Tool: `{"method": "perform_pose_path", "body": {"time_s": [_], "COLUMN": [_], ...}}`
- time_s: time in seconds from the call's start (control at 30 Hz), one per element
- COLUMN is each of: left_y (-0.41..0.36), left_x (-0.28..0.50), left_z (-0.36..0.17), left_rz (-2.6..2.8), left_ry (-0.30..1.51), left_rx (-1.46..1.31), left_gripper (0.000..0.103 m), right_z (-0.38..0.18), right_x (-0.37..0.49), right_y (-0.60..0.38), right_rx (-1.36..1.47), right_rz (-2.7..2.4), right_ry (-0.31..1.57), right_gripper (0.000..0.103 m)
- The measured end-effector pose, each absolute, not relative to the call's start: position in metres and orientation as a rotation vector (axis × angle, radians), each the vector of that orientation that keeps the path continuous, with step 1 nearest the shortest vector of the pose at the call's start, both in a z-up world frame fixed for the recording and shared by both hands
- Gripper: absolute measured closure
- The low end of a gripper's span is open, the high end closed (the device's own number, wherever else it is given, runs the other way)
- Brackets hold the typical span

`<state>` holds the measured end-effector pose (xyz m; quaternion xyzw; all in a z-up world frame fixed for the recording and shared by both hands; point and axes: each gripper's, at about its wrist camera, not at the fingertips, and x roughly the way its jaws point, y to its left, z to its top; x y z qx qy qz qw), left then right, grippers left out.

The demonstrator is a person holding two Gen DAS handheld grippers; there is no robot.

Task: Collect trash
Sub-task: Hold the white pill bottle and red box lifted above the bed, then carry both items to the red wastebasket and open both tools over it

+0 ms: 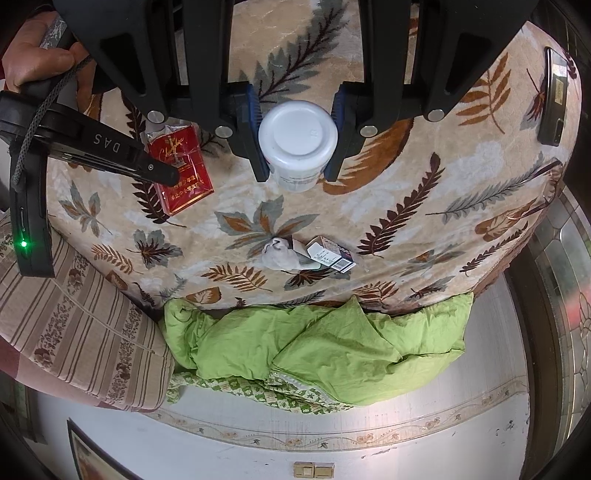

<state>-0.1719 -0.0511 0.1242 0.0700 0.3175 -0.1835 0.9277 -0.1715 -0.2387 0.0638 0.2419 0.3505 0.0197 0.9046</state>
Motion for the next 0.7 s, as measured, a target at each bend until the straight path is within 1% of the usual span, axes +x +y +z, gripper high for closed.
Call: {"method": "perform_pose_path", "body": {"time_s": [0.27, 0.5, 0.7], "left_y": [-0.055, -0.049, -0.066], "left_x": [-0.172, -0.167, -0.175], "left_z": [0.126, 0.13, 0.138], "left_rz": [-0.396, -0.425, -0.496], "left_ry": [0.652, 0.658, 0.646], "left_rx": [0.13, 0.102, 0.121], "left_gripper": [0.074, 0.074, 0.074], "right_z": [0.066, 0.08, 0.097], "right_x": [-0.172, -0.193, -0.219], "right_y": [-0.239, -0.262, -0.28], "right_rx": [0.527, 0.611, 0.649], "right_rz": [0.043, 0.027, 0.012], "right_ry": [0.72, 0.688, 0.651], "right_gripper": [0.079, 0.079, 0.079]}}
